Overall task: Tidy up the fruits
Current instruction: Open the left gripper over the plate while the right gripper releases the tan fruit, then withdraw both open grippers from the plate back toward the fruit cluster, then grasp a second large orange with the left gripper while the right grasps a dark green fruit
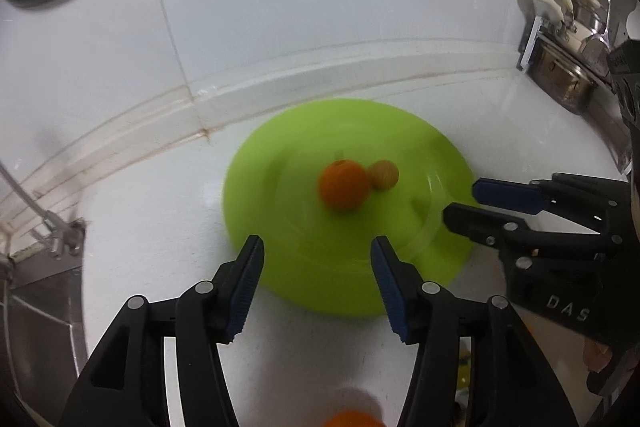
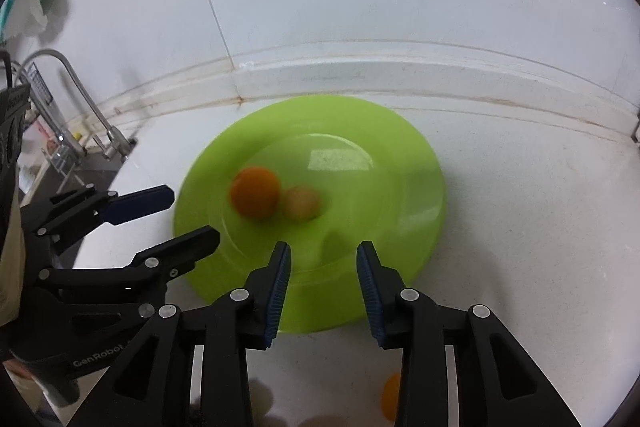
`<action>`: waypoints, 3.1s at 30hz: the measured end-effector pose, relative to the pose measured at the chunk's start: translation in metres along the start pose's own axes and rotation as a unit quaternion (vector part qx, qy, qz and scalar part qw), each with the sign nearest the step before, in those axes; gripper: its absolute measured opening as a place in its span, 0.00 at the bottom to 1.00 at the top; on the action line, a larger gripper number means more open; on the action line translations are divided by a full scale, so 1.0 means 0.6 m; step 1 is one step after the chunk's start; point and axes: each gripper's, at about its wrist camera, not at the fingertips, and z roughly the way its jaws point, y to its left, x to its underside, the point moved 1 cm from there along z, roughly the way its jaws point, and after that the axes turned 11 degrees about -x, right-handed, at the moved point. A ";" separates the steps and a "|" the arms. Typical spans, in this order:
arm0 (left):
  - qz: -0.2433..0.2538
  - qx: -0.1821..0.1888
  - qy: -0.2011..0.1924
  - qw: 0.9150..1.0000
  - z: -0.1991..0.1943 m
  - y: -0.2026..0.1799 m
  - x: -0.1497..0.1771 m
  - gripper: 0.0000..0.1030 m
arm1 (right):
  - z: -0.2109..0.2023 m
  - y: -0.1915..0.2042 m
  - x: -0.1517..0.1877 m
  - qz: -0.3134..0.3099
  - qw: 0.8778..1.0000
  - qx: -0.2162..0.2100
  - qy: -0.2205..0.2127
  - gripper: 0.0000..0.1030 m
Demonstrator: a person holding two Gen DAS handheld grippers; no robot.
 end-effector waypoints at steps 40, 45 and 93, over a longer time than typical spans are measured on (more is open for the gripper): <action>-0.029 -0.038 -0.087 0.995 -0.228 0.046 0.158 0.84 | -0.193 0.155 0.148 -0.054 0.994 0.053 -0.080 0.53; -0.021 -0.038 -0.069 0.997 -0.215 0.040 0.171 0.84 | -0.180 0.147 0.166 -0.048 0.996 0.055 -0.058 0.53; 0.024 -0.006 0.028 0.999 -0.057 -0.017 0.181 0.68 | -0.088 0.084 0.233 -0.003 0.997 0.022 0.071 0.29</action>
